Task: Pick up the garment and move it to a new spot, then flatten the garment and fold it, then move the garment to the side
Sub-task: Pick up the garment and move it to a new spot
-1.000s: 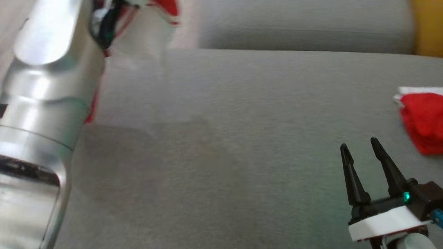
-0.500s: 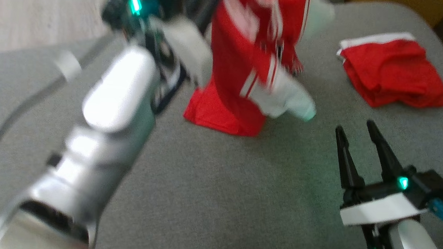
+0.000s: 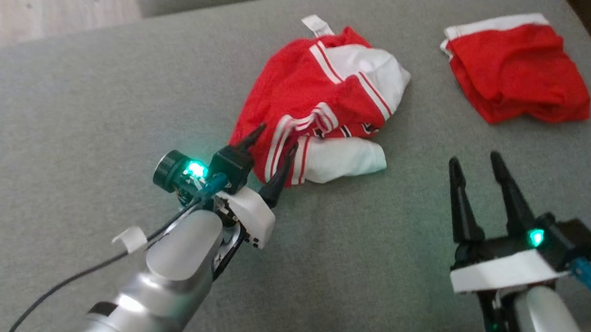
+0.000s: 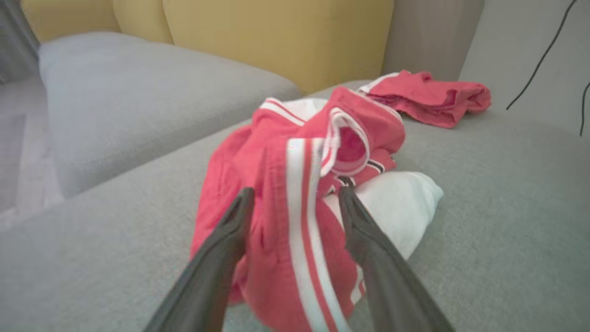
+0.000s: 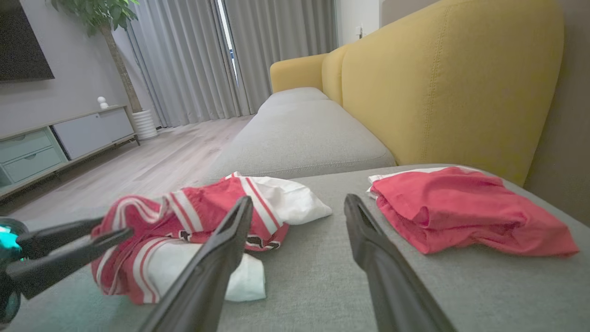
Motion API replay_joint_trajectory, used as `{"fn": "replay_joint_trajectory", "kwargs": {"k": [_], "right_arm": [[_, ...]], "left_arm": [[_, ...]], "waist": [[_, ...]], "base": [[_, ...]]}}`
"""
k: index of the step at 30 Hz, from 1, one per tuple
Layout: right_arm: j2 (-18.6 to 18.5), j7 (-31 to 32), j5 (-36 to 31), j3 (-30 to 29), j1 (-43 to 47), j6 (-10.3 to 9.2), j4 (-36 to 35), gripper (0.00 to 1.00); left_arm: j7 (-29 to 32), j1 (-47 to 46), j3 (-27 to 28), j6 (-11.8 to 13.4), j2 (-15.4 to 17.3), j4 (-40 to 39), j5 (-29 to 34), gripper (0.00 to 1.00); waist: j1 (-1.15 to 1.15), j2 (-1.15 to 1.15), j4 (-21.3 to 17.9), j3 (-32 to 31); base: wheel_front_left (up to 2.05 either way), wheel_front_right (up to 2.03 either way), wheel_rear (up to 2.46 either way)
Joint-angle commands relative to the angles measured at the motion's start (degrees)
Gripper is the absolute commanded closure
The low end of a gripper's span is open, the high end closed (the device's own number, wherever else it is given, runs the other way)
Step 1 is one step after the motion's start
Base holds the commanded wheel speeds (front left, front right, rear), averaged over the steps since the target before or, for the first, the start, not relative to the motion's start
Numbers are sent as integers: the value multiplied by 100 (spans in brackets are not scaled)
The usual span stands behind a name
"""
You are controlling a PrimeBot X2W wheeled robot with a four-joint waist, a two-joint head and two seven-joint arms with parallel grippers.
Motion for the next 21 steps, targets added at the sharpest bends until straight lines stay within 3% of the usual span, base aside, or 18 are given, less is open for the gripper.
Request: {"fn": "replay_joint_trajectory", "kwargs": {"k": [1,5,13,21], "right_arm": [[53,-61,-27,88,121,-5,-90,0],[114,-61,-36,-5,389,-5,40,0],[297,-61,58,-357,1008,-5,12,0],[439,-61,-397,-904,1609,-5,-533,0]], "left_arm": [[-230,-49,138,159,25,-154,-45,0],[-409,402,343,525,20,-479,-212,0],[-421,2186,1517,1120,227,-2311,-58,0],[-422,3907,2467,1380,387,-4026,715,0]], "waist": [[-1,0,208,-358],[-1,0,448,-922],[-1,0,1086,-1606],[-1,0,1484,-1947]], "base": [[0,0,0],[0,0,0],[0,0,0],[0,0,0]]}}
